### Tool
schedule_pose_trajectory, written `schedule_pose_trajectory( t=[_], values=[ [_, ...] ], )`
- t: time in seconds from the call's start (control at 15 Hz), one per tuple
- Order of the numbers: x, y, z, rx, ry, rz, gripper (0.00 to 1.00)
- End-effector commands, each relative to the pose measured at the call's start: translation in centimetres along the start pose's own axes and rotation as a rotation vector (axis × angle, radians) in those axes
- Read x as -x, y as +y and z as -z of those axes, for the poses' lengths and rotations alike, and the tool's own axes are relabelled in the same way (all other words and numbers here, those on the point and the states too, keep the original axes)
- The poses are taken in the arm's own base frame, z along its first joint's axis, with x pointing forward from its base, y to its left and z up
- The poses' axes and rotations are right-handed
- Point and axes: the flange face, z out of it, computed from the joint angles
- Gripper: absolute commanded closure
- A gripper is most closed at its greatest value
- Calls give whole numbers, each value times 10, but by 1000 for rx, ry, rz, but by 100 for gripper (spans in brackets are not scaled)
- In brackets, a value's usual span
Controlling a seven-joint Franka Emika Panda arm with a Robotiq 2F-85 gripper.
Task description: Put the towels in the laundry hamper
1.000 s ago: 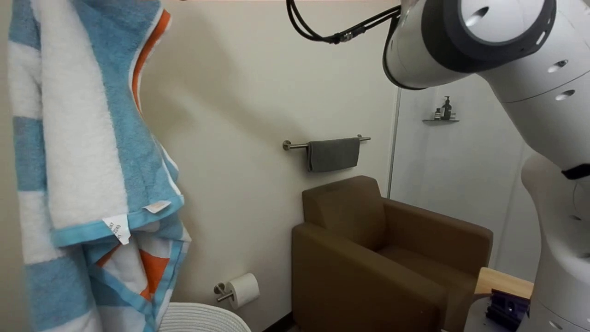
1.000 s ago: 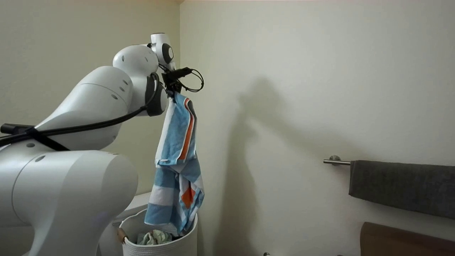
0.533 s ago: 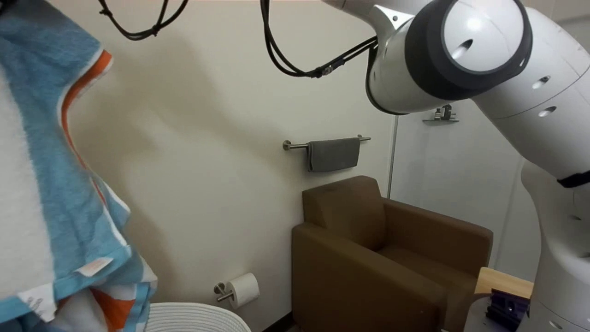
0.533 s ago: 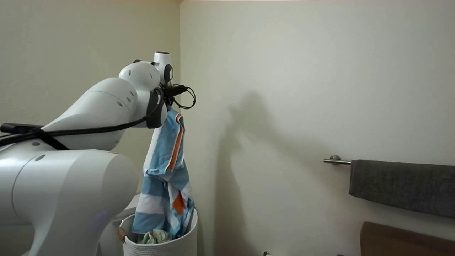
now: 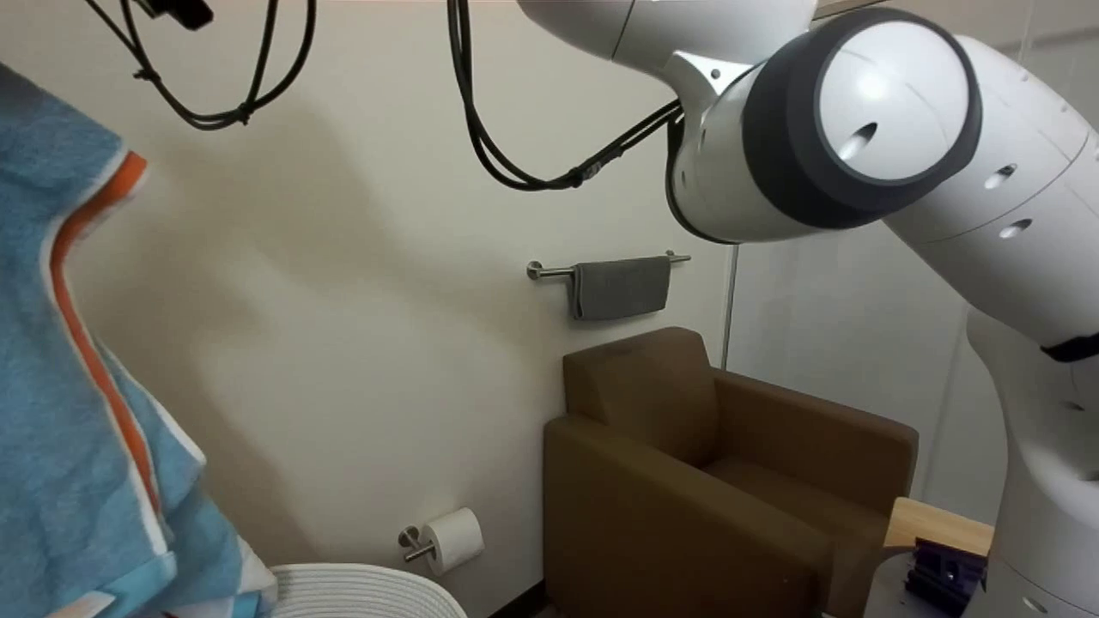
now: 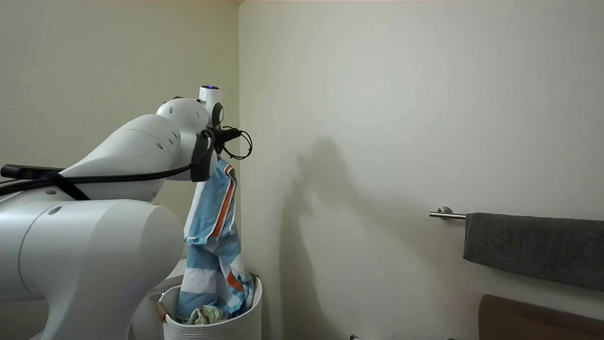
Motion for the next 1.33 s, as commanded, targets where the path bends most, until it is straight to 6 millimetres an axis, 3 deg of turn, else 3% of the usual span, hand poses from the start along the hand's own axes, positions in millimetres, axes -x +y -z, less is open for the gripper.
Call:
schedule_pose_trajectory(
  t=[0.0,0.33,0.8,1.27],
  values=[
    [-1,-2,-4,-2,2,0,93],
    [4,-6,-21,-26,-21,-5,93],
    [22,-29,-69,-222,-97,-124,93],
    [38,-39,-59,-272,-298,-359,93]
  ],
)
